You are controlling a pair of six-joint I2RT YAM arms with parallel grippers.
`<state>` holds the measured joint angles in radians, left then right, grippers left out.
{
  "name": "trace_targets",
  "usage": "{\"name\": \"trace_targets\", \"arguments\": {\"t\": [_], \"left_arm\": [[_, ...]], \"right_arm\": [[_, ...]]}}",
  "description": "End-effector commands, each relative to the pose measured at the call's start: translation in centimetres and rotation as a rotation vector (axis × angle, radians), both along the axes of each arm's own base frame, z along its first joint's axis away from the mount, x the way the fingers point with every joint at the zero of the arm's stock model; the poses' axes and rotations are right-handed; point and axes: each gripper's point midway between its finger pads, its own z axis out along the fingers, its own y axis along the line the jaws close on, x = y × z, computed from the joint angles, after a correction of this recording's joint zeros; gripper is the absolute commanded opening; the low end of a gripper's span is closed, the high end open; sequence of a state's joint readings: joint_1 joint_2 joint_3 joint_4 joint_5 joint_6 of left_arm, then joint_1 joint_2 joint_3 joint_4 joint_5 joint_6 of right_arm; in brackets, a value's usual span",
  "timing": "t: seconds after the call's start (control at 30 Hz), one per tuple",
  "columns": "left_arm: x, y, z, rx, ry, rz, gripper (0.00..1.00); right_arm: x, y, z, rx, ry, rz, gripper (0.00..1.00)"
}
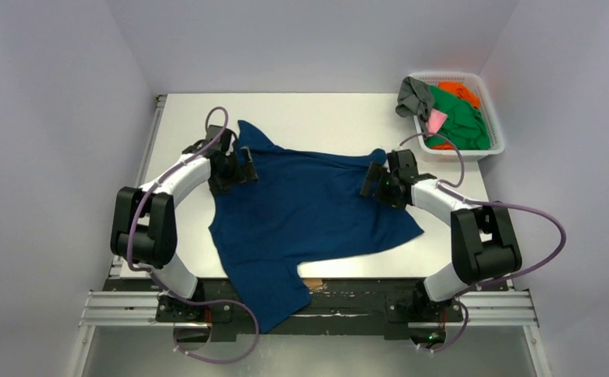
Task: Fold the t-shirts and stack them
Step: Flatten out the tshirt
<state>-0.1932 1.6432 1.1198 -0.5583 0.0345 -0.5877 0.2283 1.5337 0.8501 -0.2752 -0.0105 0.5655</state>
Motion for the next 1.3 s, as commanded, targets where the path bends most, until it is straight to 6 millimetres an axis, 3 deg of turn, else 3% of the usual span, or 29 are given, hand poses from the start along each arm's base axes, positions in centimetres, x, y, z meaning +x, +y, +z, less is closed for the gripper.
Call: {"name": "trace_targets", "arguments": {"t": [0.0,0.1,0.27,0.37,0.43,0.5,0.67,0.8,0.87,0.93,1.0,1.07,1.27], "left_arm": [[1.6,-2.5,0.6,-0.122,-0.037,-0.011,1.0],[1.6,-2.5,-0.3,-0.121,-0.013,0.0,1.0],[1.2,-2.4,-1.7,-0.119,0.037,0.018,1.0],[0.9,-2.1,-2.1,-0.104,0.062,0.029,1.0],[0.9,-1.8,-2.0,-0.089,0.064,0.036,1.0],[0.9,-1.6,-1.7,-0.076,0.059,0.039,1.0],[2.3,-1.5,0.4,-0.062,0.001,0.027,1.0],[4.7,-1.6,2.5,-0.046,-0.046,0.013,1.0],[6.0,-1.8,3.4,-0.043,-0.064,0.007,1.0],[7.1,-1.8,3.7,-0.04,-0.075,0.007,1.0],[8.1,-2.2,3.9,-0.047,-0.077,0.001,1.0],[9.4,-2.5,4.1,-0.051,-0.081,-0.002,1.0],[11.5,-3.1,3.0,-0.064,-0.064,0.0,1.0]], "right_arm": [[-0.6,-0.4,-1.1,0.118,-0.021,-0.089,0.94],[-3.8,-1.7,-3.1,0.106,0.059,-0.155,0.95],[-10.0,-4.1,-4.2,0.049,0.21,-0.303,0.96],[-13.2,-5.7,-3.1,-0.012,0.271,-0.387,0.97],[-13.8,-6.6,-1.0,-0.037,0.231,-0.414,0.97],[-12.6,-7.0,1.6,-0.045,0.133,-0.395,0.97],[-4.3,-5.9,8.5,-0.024,-0.204,-0.231,0.97],[2.6,-4.0,10.6,-0.067,-0.291,-0.036,0.94],[5.3,-3.3,10.4,-0.128,-0.265,0.117,0.89],[6.5,-2.7,8.9,-0.204,-0.198,0.324,0.83],[7.3,-2.5,7.2,-0.278,-0.118,0.48,0.82],[8.3,-3.4,5.5,-0.398,-0.069,0.572,0.82],[10.0,-4.0,3.3,-0.58,-0.05,0.801,0.86]]}}
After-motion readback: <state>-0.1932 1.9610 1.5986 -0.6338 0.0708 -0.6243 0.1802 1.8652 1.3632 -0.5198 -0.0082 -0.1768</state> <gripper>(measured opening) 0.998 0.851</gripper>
